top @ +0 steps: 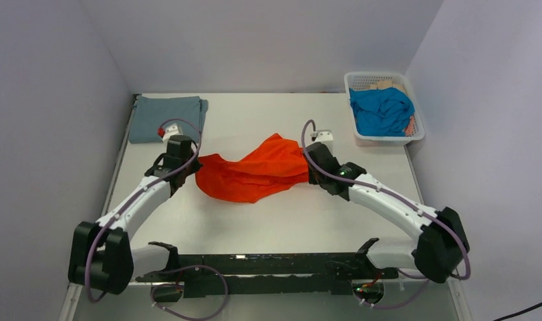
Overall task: Fold and stack the t-shirts
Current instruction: Flatten out the tshirt
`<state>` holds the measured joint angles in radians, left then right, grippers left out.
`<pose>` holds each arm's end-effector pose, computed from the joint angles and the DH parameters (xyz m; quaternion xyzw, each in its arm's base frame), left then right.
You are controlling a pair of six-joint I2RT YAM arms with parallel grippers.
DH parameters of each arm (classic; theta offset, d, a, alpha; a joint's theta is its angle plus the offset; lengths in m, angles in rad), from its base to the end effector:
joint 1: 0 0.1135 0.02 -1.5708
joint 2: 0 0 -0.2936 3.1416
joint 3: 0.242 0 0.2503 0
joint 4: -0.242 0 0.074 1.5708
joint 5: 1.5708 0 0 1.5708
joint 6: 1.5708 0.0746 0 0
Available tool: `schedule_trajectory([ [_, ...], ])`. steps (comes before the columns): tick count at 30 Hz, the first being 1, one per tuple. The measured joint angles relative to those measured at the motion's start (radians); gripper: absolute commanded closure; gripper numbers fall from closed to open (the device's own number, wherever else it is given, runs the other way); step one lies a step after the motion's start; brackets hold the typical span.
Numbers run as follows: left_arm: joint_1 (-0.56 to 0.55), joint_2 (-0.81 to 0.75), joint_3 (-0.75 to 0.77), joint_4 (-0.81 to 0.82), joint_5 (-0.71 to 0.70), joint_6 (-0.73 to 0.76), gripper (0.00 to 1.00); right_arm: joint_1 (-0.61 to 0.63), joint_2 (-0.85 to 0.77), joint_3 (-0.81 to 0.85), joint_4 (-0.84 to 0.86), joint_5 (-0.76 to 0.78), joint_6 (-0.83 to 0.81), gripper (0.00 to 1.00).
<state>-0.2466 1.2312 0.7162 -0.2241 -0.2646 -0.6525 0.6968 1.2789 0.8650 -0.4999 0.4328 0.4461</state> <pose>0.2677 -0.0473 0.2245 -0.2350 0.8774 -0.0653 0.4131 0.2261 0.1484 0.2396 -0.0468 0.9259 -0.0005 0.3750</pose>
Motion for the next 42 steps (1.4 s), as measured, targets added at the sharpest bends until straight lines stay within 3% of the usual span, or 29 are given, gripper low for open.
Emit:
schedule_trajectory([
  [7, 0.0, -0.216, 0.063, 0.018, -0.013, 0.062, 1.0, -0.009, -0.121, 0.157, 0.009, 0.142, -0.057, 0.99],
  [13, -0.005, -0.397, 0.246, 0.017, 0.006, 0.119, 1.0, -0.009, -0.208, 0.338, 0.008, 0.171, -0.208, 1.0],
  [20, -0.005, -0.603, 0.457, 0.008, 0.089, 0.213, 1.0, -0.009, -0.289, 0.688, -0.079, -0.058, -0.349, 1.0],
  [25, -0.005, -0.646, 0.662, -0.009, 0.191, 0.273, 1.0, -0.009, -0.34, 0.876, -0.155, -0.285, -0.351, 1.0],
  [35, -0.006, -0.634, 0.94, -0.072, 0.357, 0.362, 1.0, -0.009, -0.406, 0.963, -0.212, -0.472, -0.315, 1.0],
  [39, -0.006, -0.615, 0.92, -0.059, 0.355, 0.378, 1.0, -0.008, -0.404, 0.921, -0.208, -0.423, -0.305, 1.0],
  [42, -0.006, -0.564, 0.856, -0.017, 0.337, 0.378, 1.0, -0.009, -0.401, 0.843, -0.184, -0.29, -0.291, 0.99],
])
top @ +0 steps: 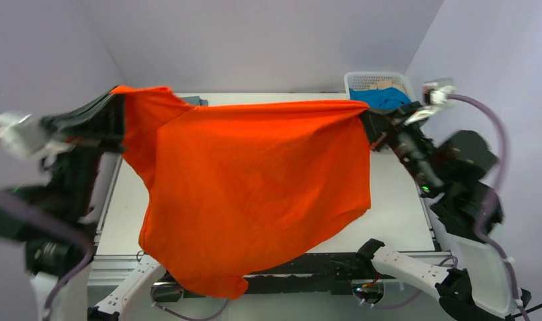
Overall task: Fold and stack the t-shirts
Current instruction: Flatten out the tshirt
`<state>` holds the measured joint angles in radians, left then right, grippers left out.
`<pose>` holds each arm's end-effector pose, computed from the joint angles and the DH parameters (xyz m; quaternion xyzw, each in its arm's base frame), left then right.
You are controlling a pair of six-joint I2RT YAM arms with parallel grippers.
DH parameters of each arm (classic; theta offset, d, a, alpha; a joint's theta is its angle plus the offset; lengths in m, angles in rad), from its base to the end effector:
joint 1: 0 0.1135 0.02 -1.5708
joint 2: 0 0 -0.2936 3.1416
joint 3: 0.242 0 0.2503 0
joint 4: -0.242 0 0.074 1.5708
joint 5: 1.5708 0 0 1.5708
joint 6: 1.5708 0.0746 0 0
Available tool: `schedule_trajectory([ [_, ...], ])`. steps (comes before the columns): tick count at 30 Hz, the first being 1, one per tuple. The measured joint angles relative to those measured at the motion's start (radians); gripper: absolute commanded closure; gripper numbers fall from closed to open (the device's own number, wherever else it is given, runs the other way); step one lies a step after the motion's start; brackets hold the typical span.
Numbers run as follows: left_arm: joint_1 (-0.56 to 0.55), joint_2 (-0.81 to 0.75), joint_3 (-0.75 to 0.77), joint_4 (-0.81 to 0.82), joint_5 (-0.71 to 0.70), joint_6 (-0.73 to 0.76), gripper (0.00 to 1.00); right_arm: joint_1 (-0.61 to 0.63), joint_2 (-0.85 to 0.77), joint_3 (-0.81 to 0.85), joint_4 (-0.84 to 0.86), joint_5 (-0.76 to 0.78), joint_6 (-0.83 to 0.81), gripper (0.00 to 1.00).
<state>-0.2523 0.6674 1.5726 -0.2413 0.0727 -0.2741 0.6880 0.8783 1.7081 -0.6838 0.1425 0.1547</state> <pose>0.0075 -0.0075 0.6148 0.0279 0.4381 -0.2491 0.8633 0.0829 0.0544 0.5808 -0.1198 0.6431 0.2663 0.7079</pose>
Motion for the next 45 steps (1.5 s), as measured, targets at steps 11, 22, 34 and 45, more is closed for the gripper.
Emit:
schedule_trajectory([
  [11, 0.0, 0.798, -0.258, 0.201, -0.172, 0.039, 0.41, -0.195, 0.471, -0.457, 0.281, 0.478, 0.117, 0.6],
  [22, 0.0, 1.411, 0.002, -0.023, -0.23, 0.02, 0.01, -0.324, 1.069, -0.33, 0.309, 0.419, 0.159, 0.0],
  [34, -0.011, 0.923, -0.306, -0.002, -0.044, -0.087, 0.0, -0.318, 0.596, -0.59, 0.336, 0.195, 0.241, 0.0],
  [45, -0.124, 0.957, -0.587, -0.025, 0.113, -0.184, 0.01, -0.32, 0.571, -0.896, 0.332, -0.055, 0.33, 0.0],
])
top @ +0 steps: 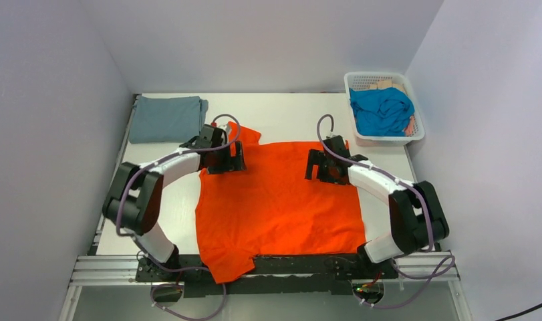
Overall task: Fold and stack the t-shirts
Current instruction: Flatten out the tshirt
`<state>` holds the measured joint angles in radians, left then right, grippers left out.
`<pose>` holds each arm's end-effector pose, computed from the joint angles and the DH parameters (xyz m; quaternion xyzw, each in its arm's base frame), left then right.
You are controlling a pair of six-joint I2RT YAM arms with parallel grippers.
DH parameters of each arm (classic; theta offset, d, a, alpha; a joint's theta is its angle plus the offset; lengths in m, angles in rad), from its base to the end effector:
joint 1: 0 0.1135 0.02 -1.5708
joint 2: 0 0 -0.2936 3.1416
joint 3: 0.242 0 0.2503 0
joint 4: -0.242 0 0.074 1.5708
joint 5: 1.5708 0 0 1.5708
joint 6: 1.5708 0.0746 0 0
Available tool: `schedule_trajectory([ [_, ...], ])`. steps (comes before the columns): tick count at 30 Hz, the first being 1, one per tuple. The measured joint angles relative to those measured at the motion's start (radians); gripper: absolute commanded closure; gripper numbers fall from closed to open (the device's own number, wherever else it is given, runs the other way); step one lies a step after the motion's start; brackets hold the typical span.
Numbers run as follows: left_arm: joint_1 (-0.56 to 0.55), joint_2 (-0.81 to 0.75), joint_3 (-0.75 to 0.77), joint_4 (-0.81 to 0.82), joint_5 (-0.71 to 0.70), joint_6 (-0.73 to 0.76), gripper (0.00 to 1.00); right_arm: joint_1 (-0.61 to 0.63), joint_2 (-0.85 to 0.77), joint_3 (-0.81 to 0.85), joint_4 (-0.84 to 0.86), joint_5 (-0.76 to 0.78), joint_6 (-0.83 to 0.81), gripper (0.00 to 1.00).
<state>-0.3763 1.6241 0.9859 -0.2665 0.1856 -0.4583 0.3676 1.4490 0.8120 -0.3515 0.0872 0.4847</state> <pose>0.3275 -0.1442 0.1943 -0.0083 0.9414 -0.2120 0.2621 0.2794 0.1006 0.1847 0.0685 0.9546 0.0805 0.2784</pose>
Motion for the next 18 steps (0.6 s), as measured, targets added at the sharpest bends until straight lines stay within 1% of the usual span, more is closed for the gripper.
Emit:
schedule_trajectory([
  [3, 0.015, 0.1, 0.017, -0.008, -0.015, -0.021, 0.01, -0.014, 0.074, 0.002, 0.042, -0.039, 0.006, 0.0],
  [7, 0.035, 0.183, 0.117, 0.003, -0.038, -0.048, 0.01, -0.042, 0.164, 0.061, 0.069, -0.055, 0.006, 0.0],
  [10, 0.06, 0.271, 0.23, -0.006, -0.042, -0.057, 0.01, -0.08, 0.248, 0.148, 0.087, -0.076, 0.006, 0.0],
  [18, 0.163, 0.503, 0.556, -0.036, 0.032, -0.063, 0.0, -0.168, 0.489, 0.431, 0.13, -0.132, -0.013, 0.0],
])
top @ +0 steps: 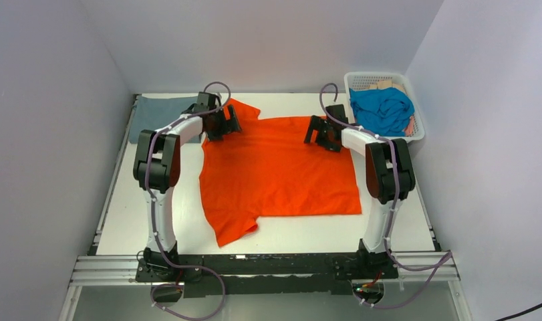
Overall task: Fold and stack the t-shirts
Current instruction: Flatten out the tshirt
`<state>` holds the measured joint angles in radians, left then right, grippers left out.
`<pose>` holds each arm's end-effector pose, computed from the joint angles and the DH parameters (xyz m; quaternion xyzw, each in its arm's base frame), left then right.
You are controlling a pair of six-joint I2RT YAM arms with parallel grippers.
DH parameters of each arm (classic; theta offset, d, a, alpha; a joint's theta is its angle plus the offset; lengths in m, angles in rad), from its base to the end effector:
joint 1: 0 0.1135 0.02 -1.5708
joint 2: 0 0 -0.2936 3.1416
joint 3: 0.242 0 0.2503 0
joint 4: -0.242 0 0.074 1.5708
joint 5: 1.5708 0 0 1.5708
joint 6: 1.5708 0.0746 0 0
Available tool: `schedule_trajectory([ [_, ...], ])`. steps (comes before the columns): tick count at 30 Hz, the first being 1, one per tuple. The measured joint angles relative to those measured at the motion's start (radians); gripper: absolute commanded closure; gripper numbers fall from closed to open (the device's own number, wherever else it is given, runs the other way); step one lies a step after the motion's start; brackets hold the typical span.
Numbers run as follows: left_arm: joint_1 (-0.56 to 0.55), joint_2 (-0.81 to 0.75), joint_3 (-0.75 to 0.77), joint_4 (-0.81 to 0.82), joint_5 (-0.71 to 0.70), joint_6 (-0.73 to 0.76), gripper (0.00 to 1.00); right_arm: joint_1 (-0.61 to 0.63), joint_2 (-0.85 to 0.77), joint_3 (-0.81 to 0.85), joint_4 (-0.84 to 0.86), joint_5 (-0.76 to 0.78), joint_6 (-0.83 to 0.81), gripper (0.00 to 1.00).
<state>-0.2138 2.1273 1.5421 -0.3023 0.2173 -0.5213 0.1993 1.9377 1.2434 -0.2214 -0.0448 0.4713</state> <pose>0.4886 -0.1226 0.1647 -0.1075 0.9312 -0.2150 0.2741 0.4316 0.0906 0.1604 0.1212 0.9388 0.1259 0.2968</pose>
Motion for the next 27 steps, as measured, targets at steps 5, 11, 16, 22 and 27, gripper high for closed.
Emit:
schedule_trajectory([
  [5, 0.032, 0.105, 0.164, -0.032, 0.027, 0.009, 0.01, -0.012, 0.116, 0.161, 0.0, -0.008, -0.029, 0.0],
  [11, 0.036, 0.138, 0.235, -0.072, 0.05, 0.056, 0.0, -0.013, 0.132, 0.208, -0.042, 0.003, -0.061, 0.0],
  [16, 0.018, -0.001, 0.064, -0.063, 0.038, 0.091, 0.01, -0.01, -0.036, 0.075, -0.055, 0.015, -0.063, 0.0],
  [22, -0.122, -0.451, -0.283, -0.061, -0.062, 0.085, 0.01, -0.002, -0.454, -0.21, -0.007, 0.042, -0.015, 0.0],
  [27, -0.293, -0.824, -0.563, -0.083, -0.187, 0.0, 0.0, -0.008, -0.684, -0.392, 0.028, 0.105, 0.034, 0.0],
])
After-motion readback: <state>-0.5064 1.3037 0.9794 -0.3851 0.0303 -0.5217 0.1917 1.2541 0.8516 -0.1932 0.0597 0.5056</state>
